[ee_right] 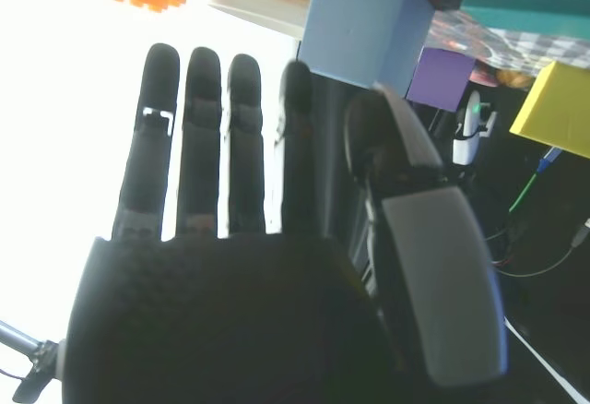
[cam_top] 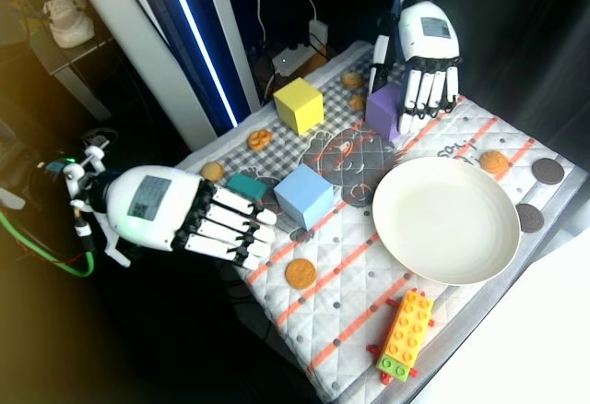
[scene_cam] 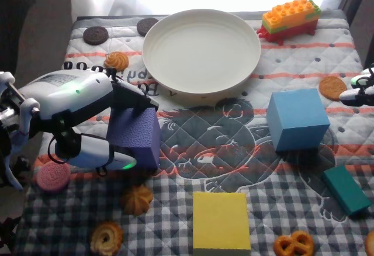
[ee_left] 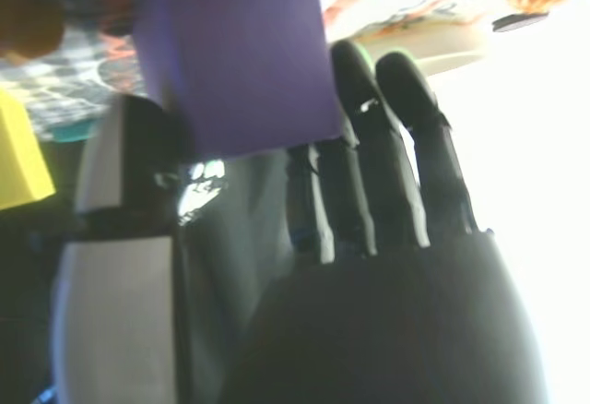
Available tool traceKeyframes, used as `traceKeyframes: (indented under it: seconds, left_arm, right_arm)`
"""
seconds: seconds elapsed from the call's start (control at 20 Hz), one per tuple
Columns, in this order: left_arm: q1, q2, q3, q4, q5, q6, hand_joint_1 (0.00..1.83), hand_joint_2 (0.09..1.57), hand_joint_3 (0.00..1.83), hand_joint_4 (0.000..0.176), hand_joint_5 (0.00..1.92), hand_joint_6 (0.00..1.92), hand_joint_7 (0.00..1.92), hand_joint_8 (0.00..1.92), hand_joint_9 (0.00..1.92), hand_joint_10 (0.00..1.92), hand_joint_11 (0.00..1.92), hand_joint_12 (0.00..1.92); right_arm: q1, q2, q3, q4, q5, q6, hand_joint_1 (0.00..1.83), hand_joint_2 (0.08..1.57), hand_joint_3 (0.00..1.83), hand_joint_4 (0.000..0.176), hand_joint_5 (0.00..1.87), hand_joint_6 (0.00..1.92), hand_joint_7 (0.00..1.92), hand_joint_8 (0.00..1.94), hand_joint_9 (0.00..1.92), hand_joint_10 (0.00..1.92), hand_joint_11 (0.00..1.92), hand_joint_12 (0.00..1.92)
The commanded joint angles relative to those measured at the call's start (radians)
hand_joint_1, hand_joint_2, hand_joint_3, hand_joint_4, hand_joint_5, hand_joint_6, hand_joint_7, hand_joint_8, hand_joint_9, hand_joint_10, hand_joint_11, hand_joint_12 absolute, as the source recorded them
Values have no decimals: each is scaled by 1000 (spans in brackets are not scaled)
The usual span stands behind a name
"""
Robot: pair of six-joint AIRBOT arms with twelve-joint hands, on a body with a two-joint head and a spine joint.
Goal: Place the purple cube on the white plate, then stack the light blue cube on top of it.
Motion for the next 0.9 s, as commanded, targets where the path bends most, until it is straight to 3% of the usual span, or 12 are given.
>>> traceKeyframes:
  seconds: [0.0,0.05,0.1,0.2,0.25,0.3,0.35,0.45,0.65,0.7,0.75,0.85]
  left_arm:
    - [-16,6,4,8,-101,2,1136,1030,0,0,909,7,525,903,364,1370,196,1717]
    - [-20,4,7,4,-104,2,1140,1084,1,0,990,731,541,1064,404,1440,229,1743]
    - [-30,0,13,0,-110,2,1211,1164,3,0,960,816,711,1431,480,1456,289,1761]
    - [-64,-14,27,-3,-125,2,1230,1180,1,0,939,852,789,1486,568,1369,341,1651]
    - [-84,-21,35,-2,-134,2,1218,1200,5,0,844,988,801,1489,625,1243,306,1384]
    - [-108,-31,47,3,-140,2,1211,1207,0,0,821,1030,803,1480,654,1154,359,1200]
    - [-146,-48,67,9,-140,2,1230,1184,1,0,906,906,804,1480,659,1233,466,1372]
    - [-210,-84,110,9,-120,2,1244,1146,0,0,982,789,885,1350,704,1239,496,1534]
    - [-316,-212,273,-34,-34,2,1243,1167,1,0,957,783,832,1453,701,1242,593,1548]
    - [-327,-250,315,-49,-14,2,1231,1147,1,0,952,859,896,1301,733,1040,556,1334]
    - [-342,-314,389,-67,29,2,1250,1139,0,0,995,755,903,1321,740,1019,536,1352]
    - [-356,-387,477,-82,86,2,1238,1175,0,0,979,738,790,1500,677,1125,507,1401]
  right_arm:
    - [3,3,1,20,116,1,585,1359,0,50,582,3,498,0,470,0,234,754]
    - [3,3,1,20,116,1,589,1361,1,45,586,4,503,2,471,1,216,742]
    - [3,3,1,20,116,1,592,1363,2,34,594,7,511,5,476,3,212,737]
    - [3,3,1,20,116,1,590,1362,1,35,594,0,512,0,467,0,225,682]
    - [3,3,1,20,116,1,546,1367,3,46,580,0,502,0,470,2,244,682]
    - [3,2,2,20,116,1,539,1367,3,45,581,2,500,0,472,2,249,680]
    - [3,0,3,21,116,1,622,1359,0,19,592,5,503,1,471,2,254,670]
    - [4,-5,6,21,116,1,632,1364,2,7,596,0,520,0,479,0,259,630]
    - [11,-13,11,21,117,1,700,1352,0,0,608,3,482,2,483,5,273,621]
    - [12,-13,11,21,117,1,701,1356,0,0,602,0,473,0,476,2,268,619]
    - [12,-14,12,20,118,2,674,1359,1,0,609,2,474,1,479,2,270,624]
    - [13,-20,17,18,120,2,653,1361,2,0,607,1,469,0,472,0,264,626]
